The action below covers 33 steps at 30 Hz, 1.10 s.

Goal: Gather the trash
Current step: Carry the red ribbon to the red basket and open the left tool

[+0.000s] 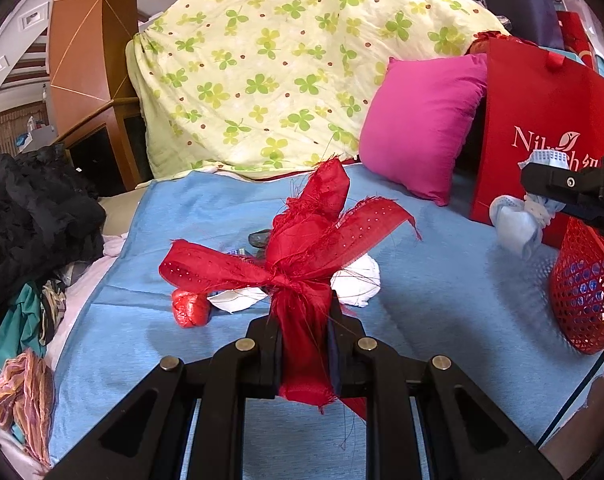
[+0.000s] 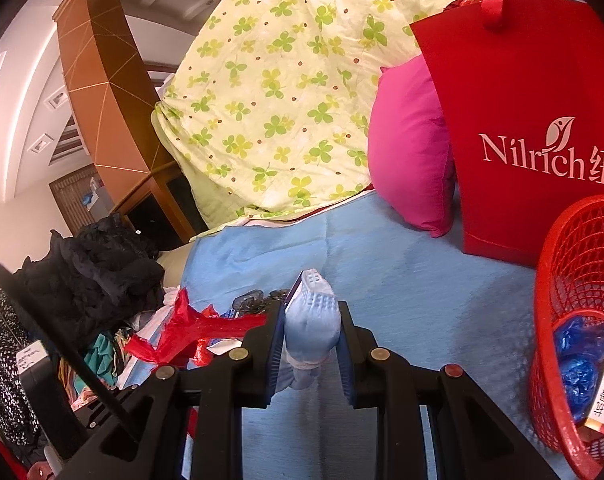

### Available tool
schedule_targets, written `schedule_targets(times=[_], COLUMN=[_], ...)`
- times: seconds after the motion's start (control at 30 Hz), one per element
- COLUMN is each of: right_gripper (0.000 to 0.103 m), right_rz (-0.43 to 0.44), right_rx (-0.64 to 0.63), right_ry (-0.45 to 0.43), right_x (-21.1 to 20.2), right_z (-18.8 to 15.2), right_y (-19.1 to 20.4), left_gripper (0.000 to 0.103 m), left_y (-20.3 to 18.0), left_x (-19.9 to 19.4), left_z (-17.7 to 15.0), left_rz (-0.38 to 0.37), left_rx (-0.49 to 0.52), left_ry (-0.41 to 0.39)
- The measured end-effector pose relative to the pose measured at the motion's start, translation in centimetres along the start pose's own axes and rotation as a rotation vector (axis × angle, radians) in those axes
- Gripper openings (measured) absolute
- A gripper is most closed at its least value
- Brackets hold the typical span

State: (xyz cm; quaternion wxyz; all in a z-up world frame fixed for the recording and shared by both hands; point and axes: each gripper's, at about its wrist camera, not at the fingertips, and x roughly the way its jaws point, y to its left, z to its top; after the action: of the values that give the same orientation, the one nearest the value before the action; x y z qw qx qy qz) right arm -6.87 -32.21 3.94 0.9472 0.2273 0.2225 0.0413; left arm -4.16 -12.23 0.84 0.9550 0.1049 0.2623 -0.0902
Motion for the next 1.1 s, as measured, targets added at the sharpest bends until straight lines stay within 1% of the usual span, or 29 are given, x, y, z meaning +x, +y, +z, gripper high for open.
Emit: schedule_targets(times=[0.2, 0.37, 0.43, 0.5, 0.67, 0.77, 0.87, 0.93, 1.03, 1.1], right_gripper=[0.026, 0.026, 0.026, 0.026, 0.026, 0.026, 0.026, 0.026, 0.027, 0.027], right_rz=[-0.006, -0.015, -0.021, -0.029, -0.042, -0.057, -0.077, -0.091, -0.109, -0.127], right_rx=[0.008, 0.008, 0.007, 0.010, 0.040, 0.076, 0.115, 0.139, 0.182, 0.207], right_ry=[-0.005, -0.032, -0.047, -0.070, -0.134, -0.175, -0.210, -0.229, -0.261, -0.287], right_x=[-0.2, -1.1, -1.5, -2.1, -4.0, -5.3, -6.4, -7.1, -8.6, -9.8], right_z=[0.3, 0.6, 0.8, 1.0, 1.8, 2.3, 2.9, 3.2, 3.6, 3.7], right_y=[-0.6, -1.1, -1.4, -1.9, -3.4, -4.9, -6.7, -7.9, -9.7, -10.9], left_gripper=[0.019, 0.019, 0.019, 0.019, 0.019, 0.019, 0.019, 0.019, 0.019, 0.019], left_y=[-0.8, -1.4, -1.6, -1.9, -3.0, -4.1, -5.1, -6.0, -7.8, -9.3], left_x=[0.3, 0.3, 0.1, -0.2, -0.9, -1.2, -1.5, -2.0, -3.1, -4.1], left_z=[0.0, 0.0, 0.1, 0.1, -0.1, -0.2, -0.1, 0.0, 0.8, 1.7], left_rz=[-0.012, -0.035, -0.068, -0.119, -0.279, -0.332, -0.387, -0.402, -0.435, -0.479], left_rx=[0.010, 0.018, 0.017, 0.013, 0.000, 0.019, 0.025, 0.039, 0.065, 0.070], left_ry=[0.006, 0.001, -0.010, -0.023, -0.047, -0.072, -0.076, -0.087, -0.106, -0.115])
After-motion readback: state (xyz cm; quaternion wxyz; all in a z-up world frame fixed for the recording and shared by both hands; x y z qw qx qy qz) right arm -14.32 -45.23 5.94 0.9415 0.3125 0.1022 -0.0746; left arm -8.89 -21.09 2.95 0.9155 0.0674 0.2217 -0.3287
